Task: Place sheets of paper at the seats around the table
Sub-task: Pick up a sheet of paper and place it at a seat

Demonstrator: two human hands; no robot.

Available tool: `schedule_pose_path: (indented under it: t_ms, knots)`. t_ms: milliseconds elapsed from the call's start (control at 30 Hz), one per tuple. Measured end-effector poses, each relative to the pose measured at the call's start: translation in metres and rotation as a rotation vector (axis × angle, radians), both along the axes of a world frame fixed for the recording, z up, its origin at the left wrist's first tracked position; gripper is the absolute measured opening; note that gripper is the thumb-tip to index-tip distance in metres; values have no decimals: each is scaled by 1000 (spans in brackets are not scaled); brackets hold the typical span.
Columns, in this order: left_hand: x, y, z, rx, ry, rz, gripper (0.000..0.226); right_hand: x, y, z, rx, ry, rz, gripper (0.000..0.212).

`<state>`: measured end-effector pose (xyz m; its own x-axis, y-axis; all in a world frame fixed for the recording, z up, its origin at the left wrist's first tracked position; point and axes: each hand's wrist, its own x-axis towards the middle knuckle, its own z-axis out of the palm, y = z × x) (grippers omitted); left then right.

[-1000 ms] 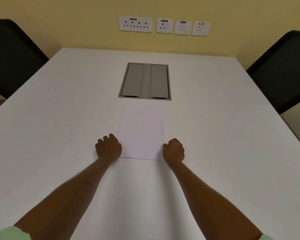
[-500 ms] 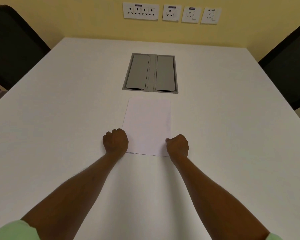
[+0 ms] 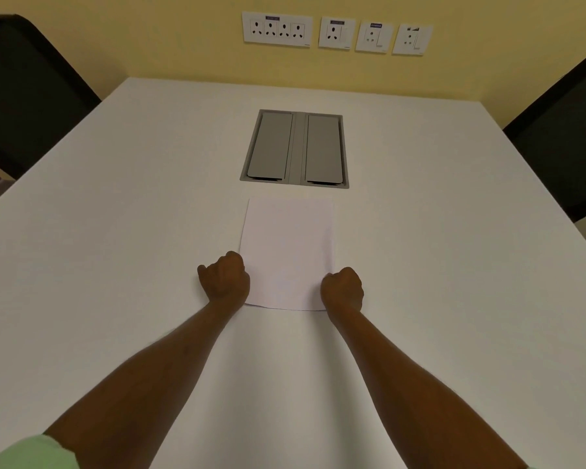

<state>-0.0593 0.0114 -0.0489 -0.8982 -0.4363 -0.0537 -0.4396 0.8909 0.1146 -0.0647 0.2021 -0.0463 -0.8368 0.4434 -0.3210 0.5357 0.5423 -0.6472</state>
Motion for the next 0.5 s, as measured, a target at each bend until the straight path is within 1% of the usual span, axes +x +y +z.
schedule_pose_path:
  t_ms: [133,233,367,433,500]
  knots:
    - [-3,-1,1,58,35,47,7,0,-3,0,41,12,-24,20]
    - [-3,-3,2,79,71,50,10,-1,-5,-1,44,24,-60,22]
    - [0,-2,3,71,192,-56,12,-3,-5,-2,18,47,-89,23]
    - [5,0,6,139,286,-82,12,-4,-4,0,-11,43,-121,26]
    - [9,2,10,268,368,-49,10,-5,-3,1,-49,40,-150,28]
